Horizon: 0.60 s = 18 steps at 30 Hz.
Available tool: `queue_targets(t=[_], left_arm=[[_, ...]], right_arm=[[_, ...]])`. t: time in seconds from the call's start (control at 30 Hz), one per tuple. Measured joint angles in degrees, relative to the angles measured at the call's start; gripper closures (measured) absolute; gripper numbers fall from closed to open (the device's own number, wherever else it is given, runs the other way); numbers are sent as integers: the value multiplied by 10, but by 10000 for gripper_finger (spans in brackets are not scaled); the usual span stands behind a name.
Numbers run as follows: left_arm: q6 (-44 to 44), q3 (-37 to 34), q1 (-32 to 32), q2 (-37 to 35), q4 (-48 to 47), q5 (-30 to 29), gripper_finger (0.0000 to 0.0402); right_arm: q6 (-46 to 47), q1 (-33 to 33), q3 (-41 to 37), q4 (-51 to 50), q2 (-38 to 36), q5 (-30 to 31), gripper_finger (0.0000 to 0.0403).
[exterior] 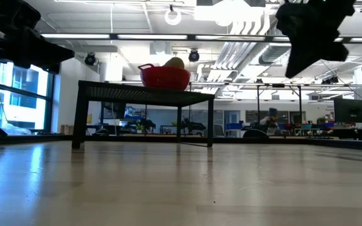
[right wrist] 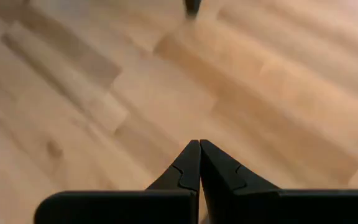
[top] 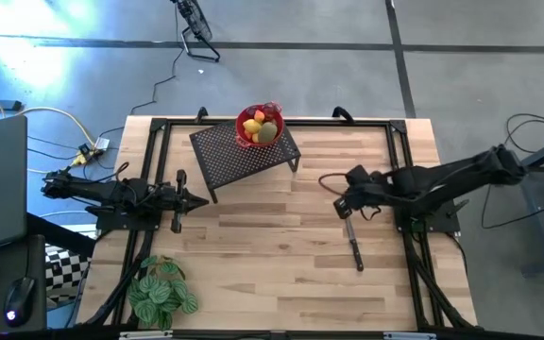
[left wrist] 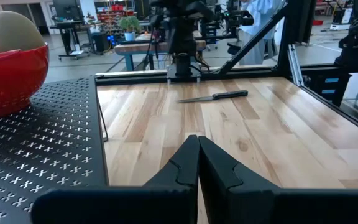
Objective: Pick & Place Fruit
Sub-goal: Put the knife on the shelf
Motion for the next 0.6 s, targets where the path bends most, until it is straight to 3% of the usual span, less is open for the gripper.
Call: queue_targets(t=[0.3, 0.6], left_arm=[[0, 0, 0, 0, 0, 0, 402], [0, 0, 0, 0, 0, 0, 402]], right_arm=[[211, 87, 17, -81, 55, -125, 400], [390, 195, 17, -85, 102, -206, 400]])
